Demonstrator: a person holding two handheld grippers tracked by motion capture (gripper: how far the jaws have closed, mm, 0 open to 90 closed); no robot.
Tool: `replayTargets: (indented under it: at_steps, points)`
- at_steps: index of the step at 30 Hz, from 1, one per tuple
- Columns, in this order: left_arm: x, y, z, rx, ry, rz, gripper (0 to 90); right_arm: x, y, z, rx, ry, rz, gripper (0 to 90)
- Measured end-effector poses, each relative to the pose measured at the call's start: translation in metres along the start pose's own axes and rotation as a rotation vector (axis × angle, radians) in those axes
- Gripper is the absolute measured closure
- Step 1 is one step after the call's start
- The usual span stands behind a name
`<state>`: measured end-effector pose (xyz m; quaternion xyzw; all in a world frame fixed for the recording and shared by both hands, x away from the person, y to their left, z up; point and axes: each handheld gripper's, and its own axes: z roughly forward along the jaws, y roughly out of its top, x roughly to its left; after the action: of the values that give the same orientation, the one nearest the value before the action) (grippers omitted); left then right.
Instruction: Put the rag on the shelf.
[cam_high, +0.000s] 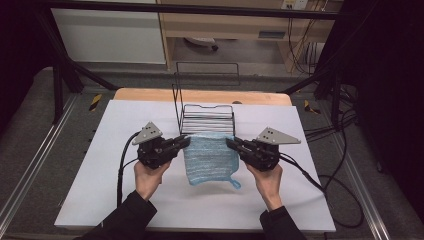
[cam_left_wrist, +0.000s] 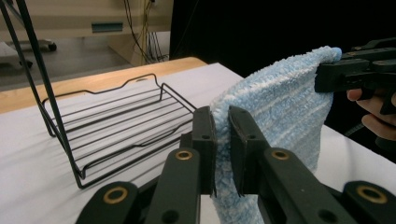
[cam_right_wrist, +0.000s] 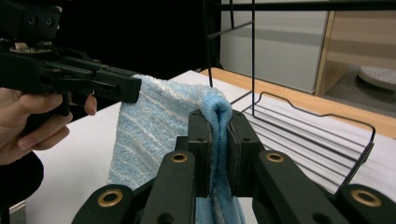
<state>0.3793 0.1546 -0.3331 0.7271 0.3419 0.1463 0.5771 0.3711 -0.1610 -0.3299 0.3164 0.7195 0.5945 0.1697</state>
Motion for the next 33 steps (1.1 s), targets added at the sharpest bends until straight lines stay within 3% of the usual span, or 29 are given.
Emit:
replayTargets:
  at_steps: [20, 33]
  points:
    - [-0.002, 0.034, -0.004, -0.127, 0.015, 0.009, 81.5, 0.010, 0.034, -0.006, -0.120, -0.068, -0.073, 82.0]
    - [-0.001, 0.066, -0.011, -0.208, 0.023, 0.028, 81.6, 0.015, 0.064, -0.006, -0.194, -0.105, -0.105, 82.0]
